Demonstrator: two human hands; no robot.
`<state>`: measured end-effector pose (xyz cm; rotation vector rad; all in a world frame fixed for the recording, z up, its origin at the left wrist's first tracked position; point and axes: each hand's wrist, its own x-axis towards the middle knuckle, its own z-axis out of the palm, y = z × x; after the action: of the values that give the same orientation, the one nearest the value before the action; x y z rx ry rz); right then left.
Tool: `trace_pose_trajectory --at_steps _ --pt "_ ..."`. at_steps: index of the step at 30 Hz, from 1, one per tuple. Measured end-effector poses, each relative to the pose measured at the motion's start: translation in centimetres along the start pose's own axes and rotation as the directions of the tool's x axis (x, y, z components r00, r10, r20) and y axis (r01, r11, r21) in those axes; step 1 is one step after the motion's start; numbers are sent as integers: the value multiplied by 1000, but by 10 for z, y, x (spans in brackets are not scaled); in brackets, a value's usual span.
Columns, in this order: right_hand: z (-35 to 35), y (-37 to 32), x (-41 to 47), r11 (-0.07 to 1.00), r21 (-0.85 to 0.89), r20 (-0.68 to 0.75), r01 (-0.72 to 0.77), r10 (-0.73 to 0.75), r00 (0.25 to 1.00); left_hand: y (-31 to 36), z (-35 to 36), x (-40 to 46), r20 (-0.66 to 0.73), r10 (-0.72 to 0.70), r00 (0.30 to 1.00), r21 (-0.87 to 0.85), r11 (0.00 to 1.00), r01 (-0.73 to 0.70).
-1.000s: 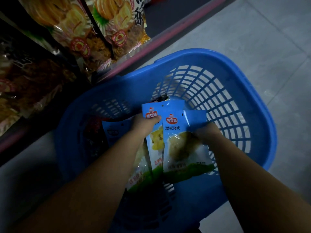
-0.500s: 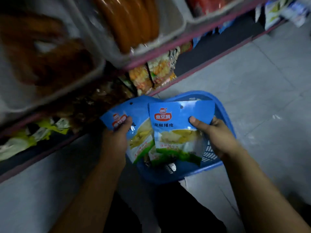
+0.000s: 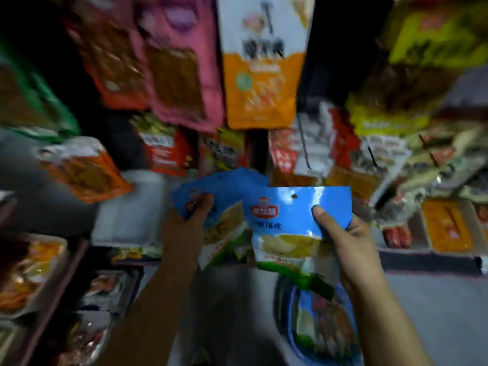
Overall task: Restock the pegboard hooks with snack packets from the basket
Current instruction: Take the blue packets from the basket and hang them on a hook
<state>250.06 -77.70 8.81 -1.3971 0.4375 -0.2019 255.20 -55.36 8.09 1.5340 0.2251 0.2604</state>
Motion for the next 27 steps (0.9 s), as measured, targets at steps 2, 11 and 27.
trace_pose_trajectory --at_steps 2,11,27 --pt "40 -36 -6 994 -6 48 113 -113 992 40 -36 19 -56 129 990 -30 991 -131" --pt "165 -166 -43 836 84 93 542 -548 831 208 -142 100 -84 508 858 -200 834 -513" --pt "242 -301 -5 543 67 163 837 -833 528 360 -98 170 177 509 842 -443 805 -393"
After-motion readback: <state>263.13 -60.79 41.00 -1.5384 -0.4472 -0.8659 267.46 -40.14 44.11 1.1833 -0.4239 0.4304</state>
